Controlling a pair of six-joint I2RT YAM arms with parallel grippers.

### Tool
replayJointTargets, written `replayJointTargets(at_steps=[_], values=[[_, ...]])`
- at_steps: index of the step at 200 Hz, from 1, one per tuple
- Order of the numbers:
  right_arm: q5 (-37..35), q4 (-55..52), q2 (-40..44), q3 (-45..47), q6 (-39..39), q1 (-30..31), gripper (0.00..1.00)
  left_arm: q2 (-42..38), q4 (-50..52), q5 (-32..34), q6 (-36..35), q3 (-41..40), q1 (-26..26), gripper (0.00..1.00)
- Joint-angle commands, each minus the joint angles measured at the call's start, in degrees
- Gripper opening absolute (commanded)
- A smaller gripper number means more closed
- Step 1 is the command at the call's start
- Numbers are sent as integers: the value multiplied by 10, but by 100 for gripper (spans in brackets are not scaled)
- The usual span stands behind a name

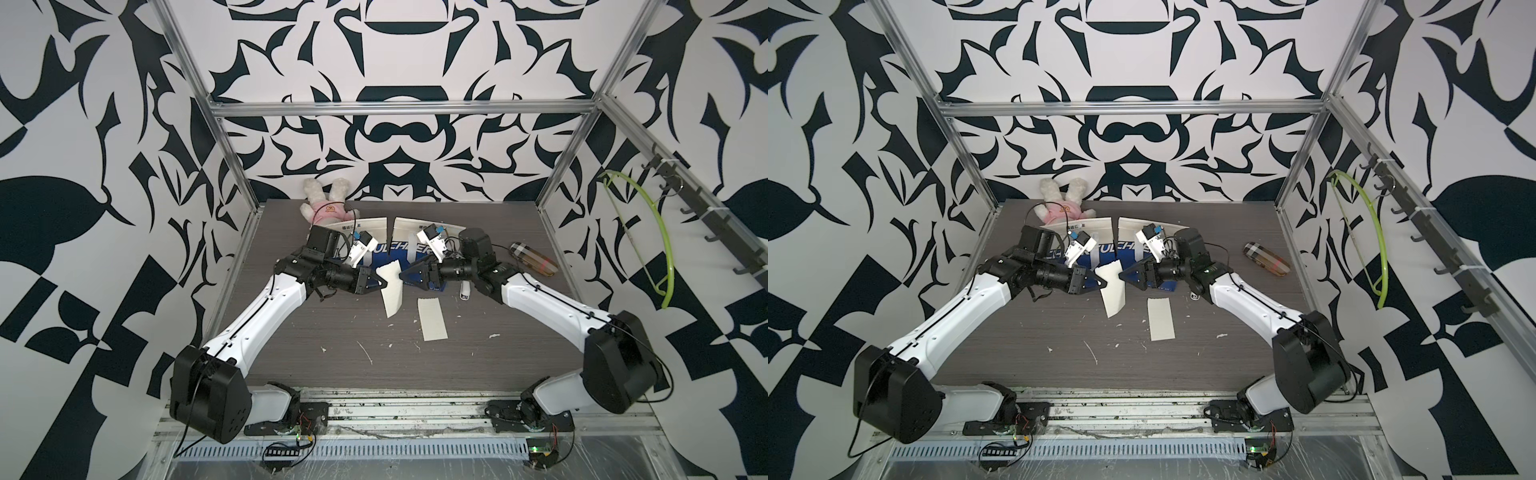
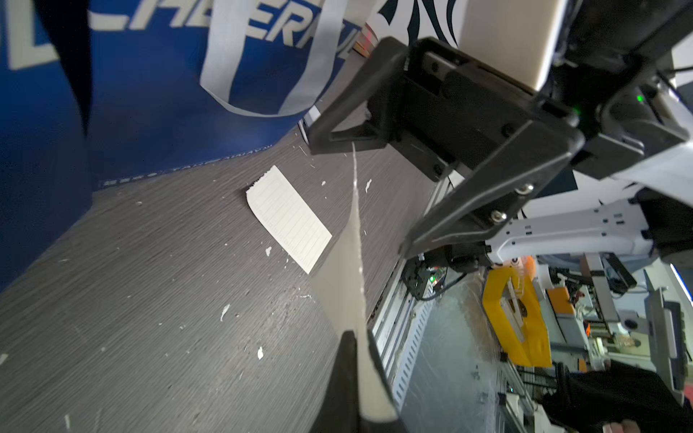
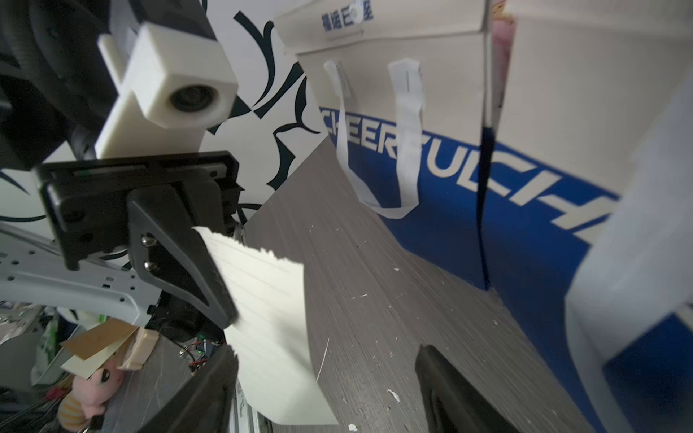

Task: Staple the receipts to the bags
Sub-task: Hold the receipt from the takeout bag.

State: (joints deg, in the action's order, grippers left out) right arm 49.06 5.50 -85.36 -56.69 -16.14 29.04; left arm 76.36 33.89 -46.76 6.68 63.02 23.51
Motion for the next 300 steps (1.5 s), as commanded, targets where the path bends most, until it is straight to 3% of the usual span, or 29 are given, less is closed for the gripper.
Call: replayJointTargets(at_steps=[1,21,37,50,61,72,105,113,122,133,136,139,153,171,196,210,243,300], values=[[74,48,-6,-30,13,7,76,-14,42,-26,-84,18,-1,0],[93,40,-26,-42,10,16,70,-17,29,-21,-92,20,-5,0],[103,66,-32,-37,-11,22,57,-12,31,-16,-96,21,-9,0],[105,114,-31,-24,-41,25,34,-8,31,-10,-99,19,-13,0],[103,137,-31,-21,-56,29,22,-6,26,-6,-98,15,-18,0],[96,130,-30,-26,-52,33,0,-7,15,1,-92,12,-27,0],[56,143,-25,-34,-54,37,0,-29,-9,38,-62,10,-66,3],[42,148,-26,-38,-54,39,0,-50,-11,59,-57,9,-75,22],[21,160,-27,-41,-53,40,0,-63,-6,81,-58,10,-84,54],[0,176,-37,-49,-55,43,0,-83,14,106,-77,15,-95,73],[-7,179,-41,-51,-55,44,0,-90,16,114,-80,14,-98,94],[-14,180,-45,-55,-55,46,0,-97,17,122,-83,13,-101,100],[-29,191,-70,-78,-56,51,0,-133,4,149,-90,3,-125,100],[-38,211,-107,-111,-62,62,0,-166,-30,139,-91,-12,-172,99],[-29,231,-162,-169,-78,75,0,-159,-62,132,-123,-7,-233,100],[-30,245,-193,-201,-92,80,0,-145,-73,85,-159,3,-271,99],[-41,250,-263,-284,-116,93,0,-72,-91,28,-233,53,-317,100],[-56,259,-327,-356,-146,100,0,98,-80,-96,-307,170,-332,100]])
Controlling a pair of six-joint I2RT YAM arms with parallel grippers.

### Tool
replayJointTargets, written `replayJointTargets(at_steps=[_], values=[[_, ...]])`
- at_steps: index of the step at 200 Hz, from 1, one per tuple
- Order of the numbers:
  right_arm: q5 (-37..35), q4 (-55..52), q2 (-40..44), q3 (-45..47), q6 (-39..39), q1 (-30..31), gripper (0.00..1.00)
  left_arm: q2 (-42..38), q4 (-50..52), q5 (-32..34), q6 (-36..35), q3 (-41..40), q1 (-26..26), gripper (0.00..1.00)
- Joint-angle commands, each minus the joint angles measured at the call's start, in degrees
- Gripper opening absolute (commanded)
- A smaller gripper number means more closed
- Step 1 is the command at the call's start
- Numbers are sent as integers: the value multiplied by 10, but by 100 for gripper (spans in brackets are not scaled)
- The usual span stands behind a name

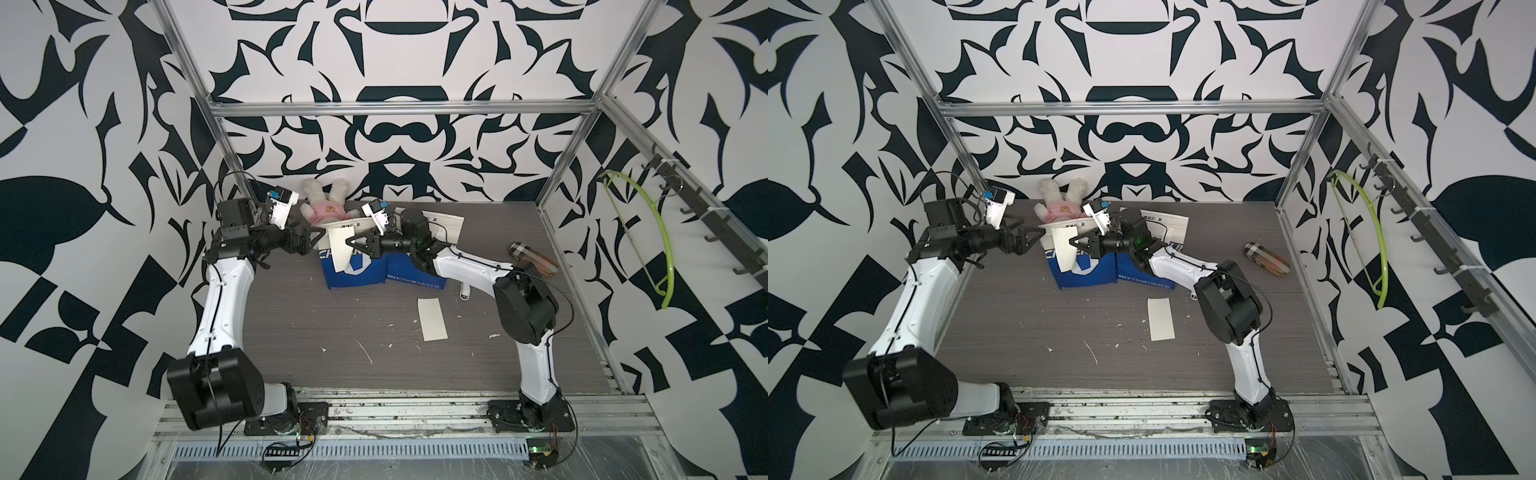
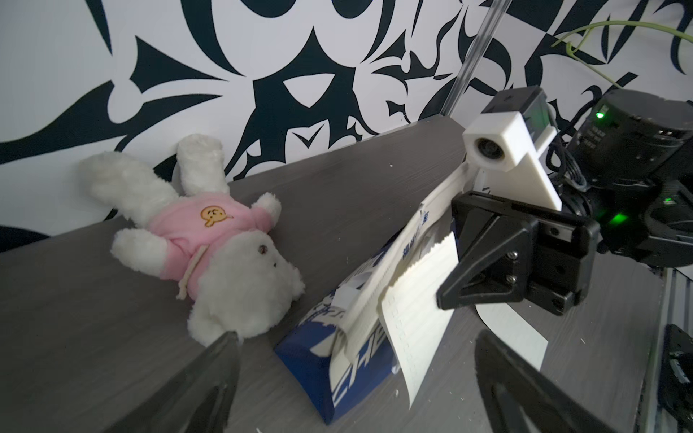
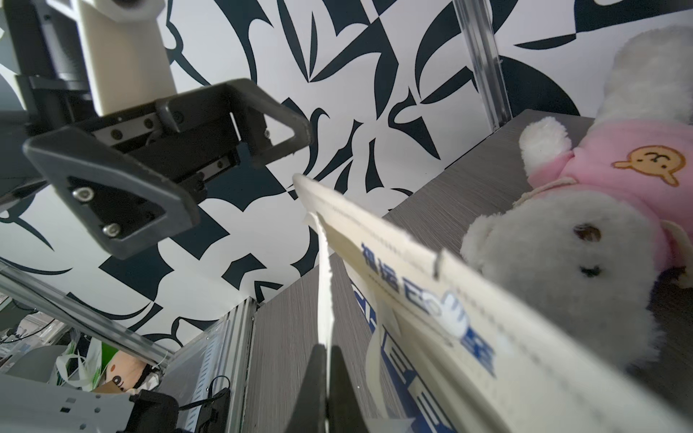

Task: Staple the receipts to the bags
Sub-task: Hold the receipt from the takeout bag.

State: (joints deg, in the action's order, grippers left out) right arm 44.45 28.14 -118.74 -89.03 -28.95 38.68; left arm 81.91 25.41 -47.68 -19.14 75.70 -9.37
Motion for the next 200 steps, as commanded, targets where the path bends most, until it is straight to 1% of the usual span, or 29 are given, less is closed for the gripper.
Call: replayJointTargets(at_steps=[1,18,37,67,99,119,151,164,166,172,185,200], values=[[-10,33,7,-32,-18,3,0,46,8,-90,-51,46,-3,100],[-22,40,8,-29,-23,9,0,84,52,-117,-77,78,-2,100],[-39,53,14,-17,-23,18,0,102,77,-137,-92,86,-2,99],[-68,71,40,21,-20,31,0,91,124,-152,-133,77,-2,96],[-101,59,68,52,-3,48,0,72,120,-152,-139,46,-1,96],[-125,63,75,67,2,55,0,71,122,-156,-140,37,-1,94],[-148,76,63,57,-17,57,0,75,125,-161,-147,29,-1,89],[-158,73,56,48,-20,58,0,79,126,-167,-146,32,-1,86],[-159,73,55,47,-21,58,0,80,126,-168,-145,33,-1,82],[-164,74,52,44,-23,58,0,82,127,-170,-144,35,-1,78],[-168,78,45,38,-28,58,0,86,130,-170,-145,37,-1,75],[-171,90,40,34,-36,58,0,89,135,-169,-151,37,-1,73]])
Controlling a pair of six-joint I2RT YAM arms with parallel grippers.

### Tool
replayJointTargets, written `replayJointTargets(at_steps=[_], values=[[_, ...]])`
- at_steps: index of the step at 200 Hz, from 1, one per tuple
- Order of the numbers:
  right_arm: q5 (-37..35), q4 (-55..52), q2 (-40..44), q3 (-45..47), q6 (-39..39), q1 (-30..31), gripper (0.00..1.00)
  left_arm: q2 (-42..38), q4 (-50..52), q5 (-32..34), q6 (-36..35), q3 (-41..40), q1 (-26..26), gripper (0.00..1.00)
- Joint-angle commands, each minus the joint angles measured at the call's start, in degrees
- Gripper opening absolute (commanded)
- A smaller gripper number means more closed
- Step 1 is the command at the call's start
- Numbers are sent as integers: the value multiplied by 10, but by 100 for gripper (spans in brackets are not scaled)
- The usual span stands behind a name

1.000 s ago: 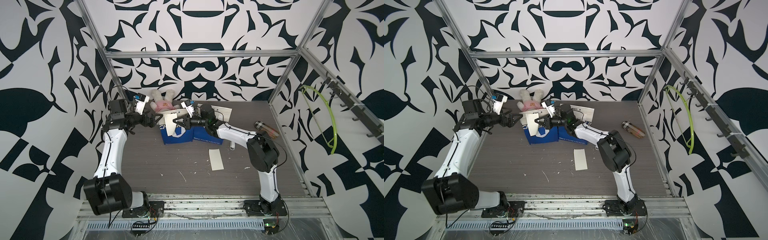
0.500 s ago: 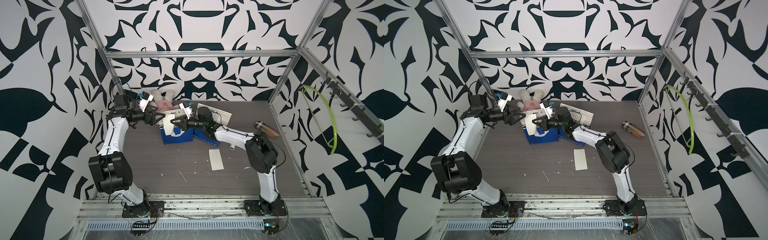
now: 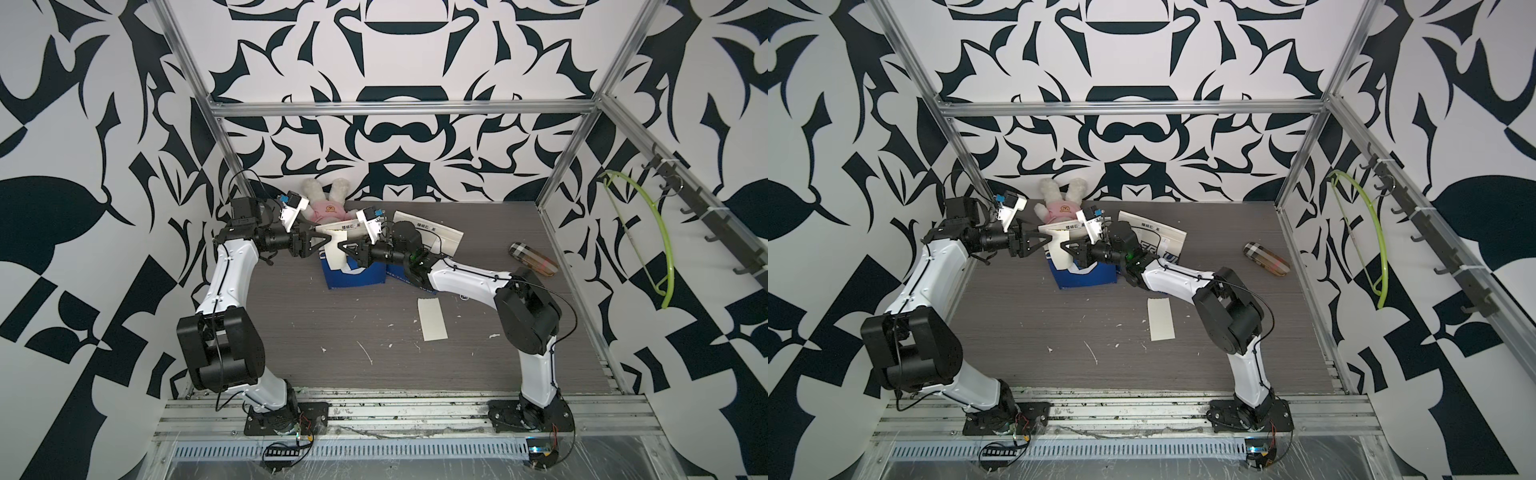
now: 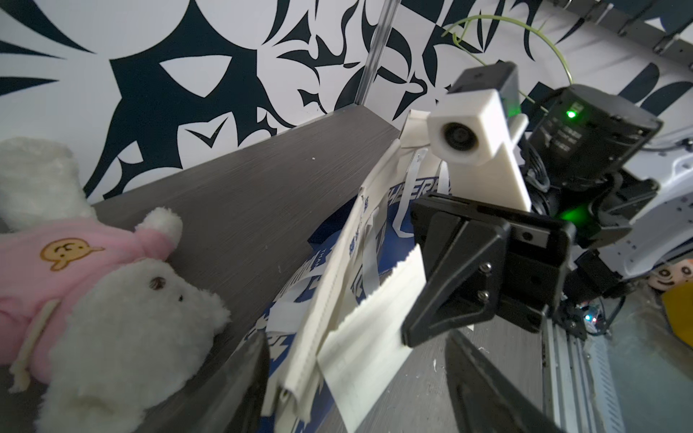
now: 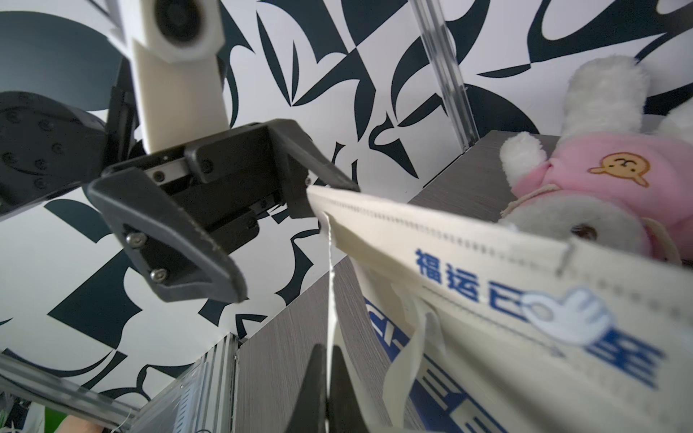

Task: Staple the receipts to the bags
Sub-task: Hold the receipt from the takeout bag.

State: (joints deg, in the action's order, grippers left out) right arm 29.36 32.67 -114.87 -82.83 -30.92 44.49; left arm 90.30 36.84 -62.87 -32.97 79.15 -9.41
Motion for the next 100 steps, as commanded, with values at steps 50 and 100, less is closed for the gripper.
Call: replayJointTargets(at_steps=[50,100], values=[[2,94,-16,-39,-42,0,0,16,25,-8,-20,3,4,76],[2,107,-20,-41,-52,0,0,24,30,-3,-20,9,7,63]])
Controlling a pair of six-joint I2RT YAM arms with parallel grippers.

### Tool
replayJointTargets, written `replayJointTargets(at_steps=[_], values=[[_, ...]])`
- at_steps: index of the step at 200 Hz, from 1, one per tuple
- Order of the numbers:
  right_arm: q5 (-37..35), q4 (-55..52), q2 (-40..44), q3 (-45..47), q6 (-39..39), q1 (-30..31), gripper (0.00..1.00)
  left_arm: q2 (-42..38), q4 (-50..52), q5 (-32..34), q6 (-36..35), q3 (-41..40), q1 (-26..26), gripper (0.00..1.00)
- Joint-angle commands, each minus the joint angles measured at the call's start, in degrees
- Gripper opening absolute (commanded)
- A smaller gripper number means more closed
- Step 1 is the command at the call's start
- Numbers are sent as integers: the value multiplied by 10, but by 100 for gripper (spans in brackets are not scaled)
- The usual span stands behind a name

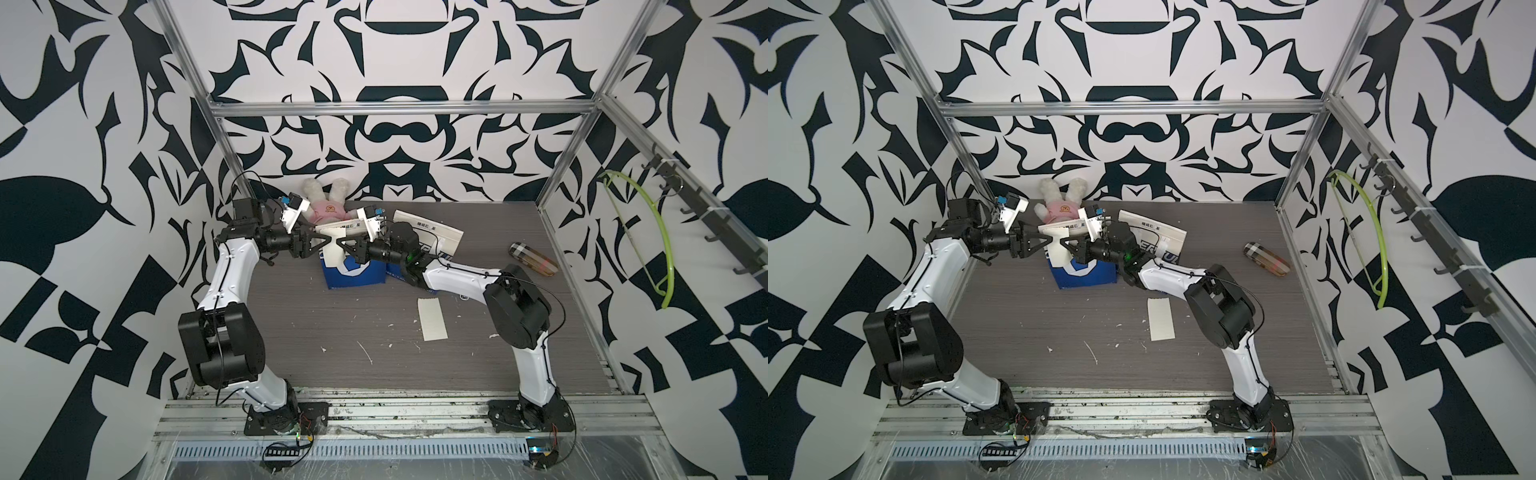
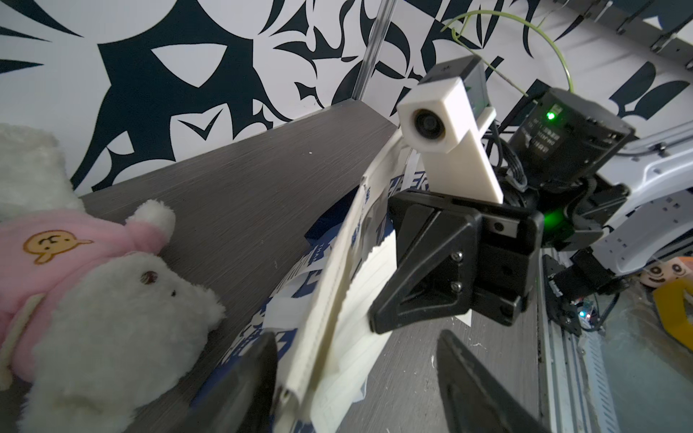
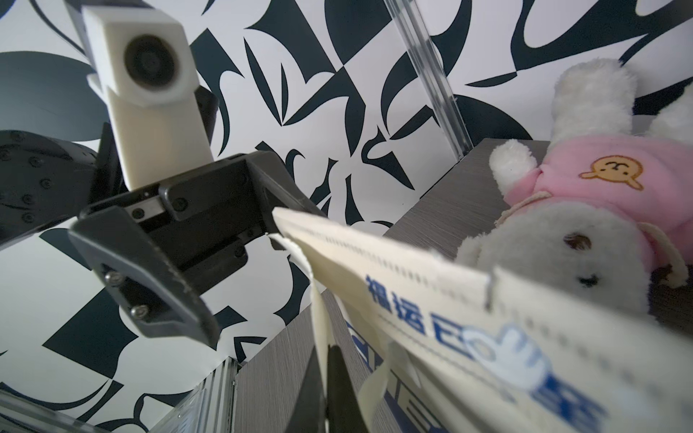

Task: Staple the receipts to the bags
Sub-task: Hold the receipt from the takeout bag.

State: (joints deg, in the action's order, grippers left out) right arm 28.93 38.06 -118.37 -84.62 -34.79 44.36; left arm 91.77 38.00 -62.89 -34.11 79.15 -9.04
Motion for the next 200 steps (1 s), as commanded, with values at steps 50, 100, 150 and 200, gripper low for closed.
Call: replayJointTargets(at_steps=[50,100,150,200], values=[[9,40,14,-24,-16,1,0,19,21,-2,-6,20,6,27],[4,13,18,-18,-4,1,0,19,18,0,0,21,6,28],[20,-35,50,-13,5,1,36,21,9,11,-1,14,6,0],[0,-209,216,83,71,1,65,8,-55,27,41,-16,6,0]])
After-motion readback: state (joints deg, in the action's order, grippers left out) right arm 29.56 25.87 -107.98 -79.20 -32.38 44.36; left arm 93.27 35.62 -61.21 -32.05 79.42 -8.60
